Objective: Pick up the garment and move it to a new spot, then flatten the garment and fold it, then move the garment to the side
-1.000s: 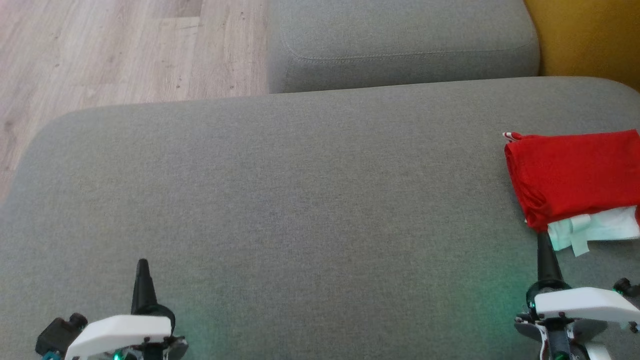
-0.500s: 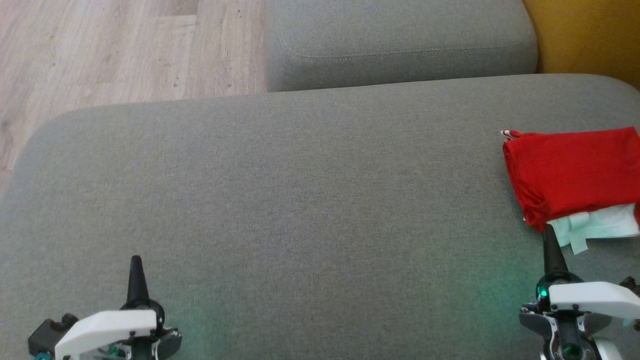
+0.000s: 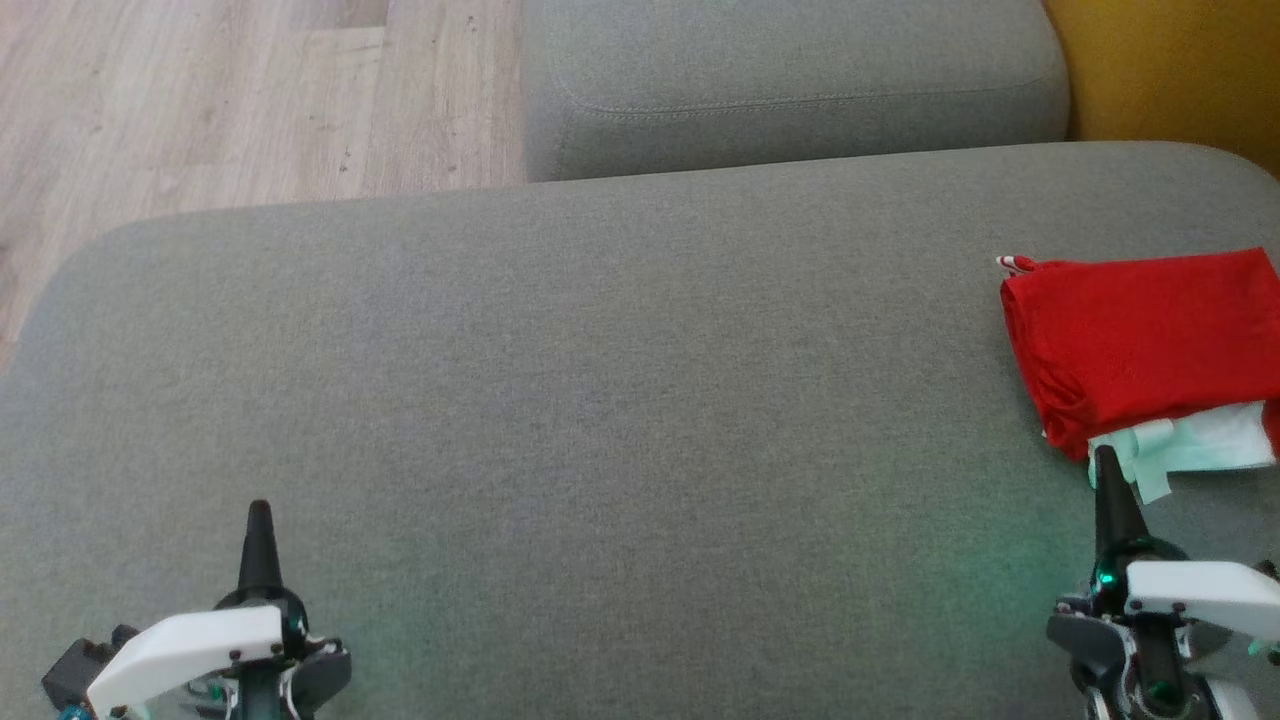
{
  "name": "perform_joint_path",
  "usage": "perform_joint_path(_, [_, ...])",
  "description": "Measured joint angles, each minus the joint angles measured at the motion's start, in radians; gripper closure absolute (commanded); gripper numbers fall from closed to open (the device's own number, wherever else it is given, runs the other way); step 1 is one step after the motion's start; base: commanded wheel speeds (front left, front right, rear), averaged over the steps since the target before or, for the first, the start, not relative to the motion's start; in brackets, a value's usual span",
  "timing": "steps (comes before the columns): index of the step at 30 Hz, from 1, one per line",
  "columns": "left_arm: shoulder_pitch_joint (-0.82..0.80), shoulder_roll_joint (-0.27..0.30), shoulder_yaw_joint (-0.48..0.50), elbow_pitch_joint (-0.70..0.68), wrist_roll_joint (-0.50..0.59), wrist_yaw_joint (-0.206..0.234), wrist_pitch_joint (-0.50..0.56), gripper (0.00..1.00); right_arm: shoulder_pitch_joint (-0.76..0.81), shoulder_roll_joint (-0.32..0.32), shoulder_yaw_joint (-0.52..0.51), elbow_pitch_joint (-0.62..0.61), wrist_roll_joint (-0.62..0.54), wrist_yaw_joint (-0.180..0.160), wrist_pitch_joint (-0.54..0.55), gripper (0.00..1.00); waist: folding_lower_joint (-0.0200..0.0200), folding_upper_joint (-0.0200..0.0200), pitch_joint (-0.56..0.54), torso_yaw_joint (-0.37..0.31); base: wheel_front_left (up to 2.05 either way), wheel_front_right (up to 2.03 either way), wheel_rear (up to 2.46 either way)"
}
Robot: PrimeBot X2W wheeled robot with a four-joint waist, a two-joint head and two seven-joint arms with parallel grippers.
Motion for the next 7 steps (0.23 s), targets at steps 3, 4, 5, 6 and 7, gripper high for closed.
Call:
perform_joint_path(3, [-0.001, 0.000, 0.002, -0.002, -0.029, -0.001, 0.010, 1.00, -0.014, 0.000, -0.005, -0.001, 0.032, 0.000, 0.007, 1.00, 0.0000, 0.0000, 0.001, -0.001, 0.00, 0.00, 0.00])
perform_joint_path(4, [-0.001, 0.000, 0.004, -0.002, -0.038, -0.001, 0.012, 1.00, -0.017, 0.000, -0.006, -0.005, 0.043, 0.000, 0.008, 1.00, 0.0000, 0.0000, 0.001, -0.002, 0.00, 0.00, 0.00])
perform_joint_path(5, [-0.001, 0.000, 0.005, -0.002, -0.047, -0.001, 0.012, 1.00, -0.017, 0.000, -0.008, -0.007, 0.055, 0.000, 0.014, 1.00, 0.0000, 0.0000, 0.002, -0.002, 0.00, 0.00, 0.00])
perform_joint_path(6, [-0.001, 0.000, 0.007, -0.002, -0.057, -0.001, 0.016, 1.00, -0.017, 0.000, -0.010, -0.007, 0.067, 0.000, 0.015, 1.00, 0.0000, 0.0000, 0.002, -0.003, 0.00, 0.00, 0.00])
perform_joint_path(7, [-0.001, 0.000, 0.009, -0.002, -0.066, -0.001, 0.021, 1.00, -0.017, 0.000, -0.012, -0.007, 0.078, 0.000, 0.016, 1.00, 0.0000, 0.0000, 0.002, -0.003, 0.00, 0.00, 0.00])
